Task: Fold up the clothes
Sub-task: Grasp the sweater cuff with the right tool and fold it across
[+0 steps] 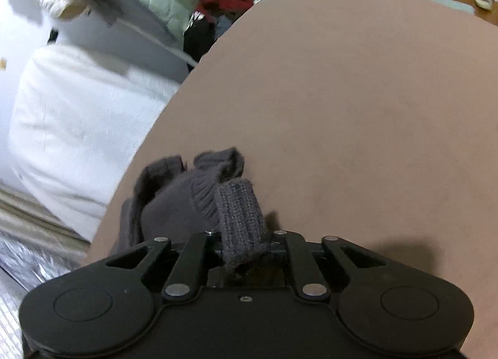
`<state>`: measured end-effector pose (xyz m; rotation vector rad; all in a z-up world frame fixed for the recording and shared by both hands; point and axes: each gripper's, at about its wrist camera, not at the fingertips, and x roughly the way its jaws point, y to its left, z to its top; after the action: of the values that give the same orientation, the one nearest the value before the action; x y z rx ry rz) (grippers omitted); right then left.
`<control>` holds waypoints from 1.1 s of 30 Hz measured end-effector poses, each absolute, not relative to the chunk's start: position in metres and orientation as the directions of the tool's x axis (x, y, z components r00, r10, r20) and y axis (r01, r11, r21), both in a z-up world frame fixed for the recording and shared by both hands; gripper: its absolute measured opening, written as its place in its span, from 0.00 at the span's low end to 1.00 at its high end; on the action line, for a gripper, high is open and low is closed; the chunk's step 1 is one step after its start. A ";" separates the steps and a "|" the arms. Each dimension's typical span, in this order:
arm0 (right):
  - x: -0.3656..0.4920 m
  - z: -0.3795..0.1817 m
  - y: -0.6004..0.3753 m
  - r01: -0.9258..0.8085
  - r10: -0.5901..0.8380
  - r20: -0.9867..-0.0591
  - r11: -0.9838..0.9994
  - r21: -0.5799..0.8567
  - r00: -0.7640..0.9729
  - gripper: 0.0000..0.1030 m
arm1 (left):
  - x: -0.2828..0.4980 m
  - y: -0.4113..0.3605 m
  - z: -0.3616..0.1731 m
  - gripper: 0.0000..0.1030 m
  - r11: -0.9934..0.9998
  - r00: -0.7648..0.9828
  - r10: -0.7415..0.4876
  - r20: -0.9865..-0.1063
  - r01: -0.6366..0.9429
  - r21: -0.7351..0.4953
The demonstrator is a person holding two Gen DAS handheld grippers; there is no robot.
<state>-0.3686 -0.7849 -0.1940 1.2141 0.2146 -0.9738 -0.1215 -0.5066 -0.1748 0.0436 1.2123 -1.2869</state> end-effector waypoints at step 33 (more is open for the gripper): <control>-0.308 -0.164 -0.892 0.770 -0.516 -0.576 0.493 0.405 0.634 0.20 | -0.136 -0.611 -0.170 0.73 0.286 -0.147 -0.673 -0.725 0.852 -0.439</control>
<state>-0.3080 -0.8919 -0.1636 0.6931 0.4083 -0.8059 -0.1364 -0.6106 -0.1702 0.2144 1.0807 -1.3426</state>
